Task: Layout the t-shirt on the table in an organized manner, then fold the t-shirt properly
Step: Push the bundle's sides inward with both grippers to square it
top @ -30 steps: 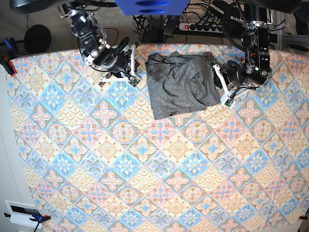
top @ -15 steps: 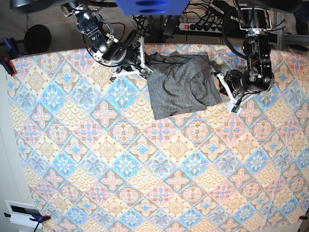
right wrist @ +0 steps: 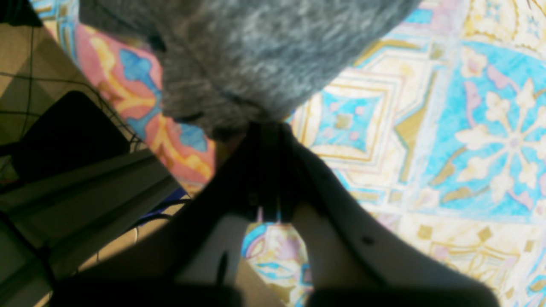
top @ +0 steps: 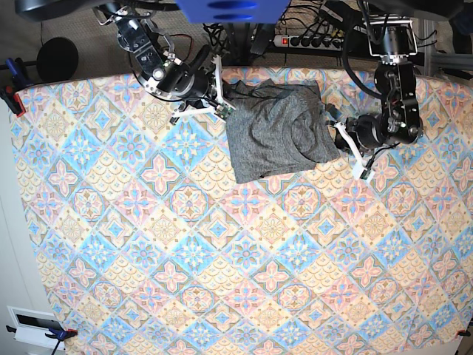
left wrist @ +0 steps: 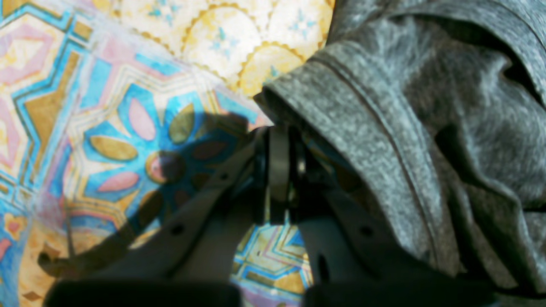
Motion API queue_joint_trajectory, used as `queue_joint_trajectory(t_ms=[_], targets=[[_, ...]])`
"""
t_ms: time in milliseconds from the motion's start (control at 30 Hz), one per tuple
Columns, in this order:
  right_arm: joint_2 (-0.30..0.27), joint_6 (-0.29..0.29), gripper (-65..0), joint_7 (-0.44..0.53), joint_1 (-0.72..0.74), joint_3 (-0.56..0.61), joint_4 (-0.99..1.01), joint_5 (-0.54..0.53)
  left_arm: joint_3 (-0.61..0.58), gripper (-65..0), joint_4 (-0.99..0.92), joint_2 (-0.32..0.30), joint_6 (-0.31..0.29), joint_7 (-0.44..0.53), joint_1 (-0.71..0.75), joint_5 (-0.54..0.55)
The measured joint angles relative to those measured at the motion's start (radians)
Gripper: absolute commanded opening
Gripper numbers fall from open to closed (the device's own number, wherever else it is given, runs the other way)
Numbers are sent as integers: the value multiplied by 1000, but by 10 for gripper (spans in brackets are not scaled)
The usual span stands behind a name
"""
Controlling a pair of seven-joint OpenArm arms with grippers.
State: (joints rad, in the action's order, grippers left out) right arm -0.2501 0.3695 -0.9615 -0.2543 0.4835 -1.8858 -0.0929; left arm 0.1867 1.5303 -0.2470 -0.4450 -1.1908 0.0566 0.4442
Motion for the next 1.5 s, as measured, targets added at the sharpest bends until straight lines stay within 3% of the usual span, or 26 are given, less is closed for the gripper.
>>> queue_joint_trajectory(t_ms=[233, 433, 700, 900, 967, 1100, 1233, 1400, 1500], targets=[[-2, -3, -650, 0, 0, 29, -12, 4, -76, -650, -121, 71, 8, 62, -111, -16], [-1, -3, -650, 0, 1, 79, -13, 3, -97, -650, -228, 118, 11, 60, -204, -9], [-1, -3, -650, 0, 13, 134, -14, 3, -108, -650, -272, 176, 113, 80, -262, -8], [90, -3, -650, 3, 11, 142, -11, 1, -97, -650, -284, 195, 121, 46, -313, -35], [107, -3, -650, 3, 12, 142, -11, 0, -32, -650, -285, 195, 121, 24, -324, -47], [92, 8, -650, -1, 10, 73, -11, -11, 66, -650, -238, 127, 127, 16, -312, -47], [16, 4, -650, 2, 13, -42, -11, -5, 77, -650, -71, 3, 132, 3, -247, -60], [-82, 2, -650, -8, 8, -182, -9, 7, 62, -650, 115, -95, 117, -56, -104, -40], [-90, 0, -650, 4, 13, -250, -2, 7, 39, -650, 201, -143, 121, -105, -37, -54]])
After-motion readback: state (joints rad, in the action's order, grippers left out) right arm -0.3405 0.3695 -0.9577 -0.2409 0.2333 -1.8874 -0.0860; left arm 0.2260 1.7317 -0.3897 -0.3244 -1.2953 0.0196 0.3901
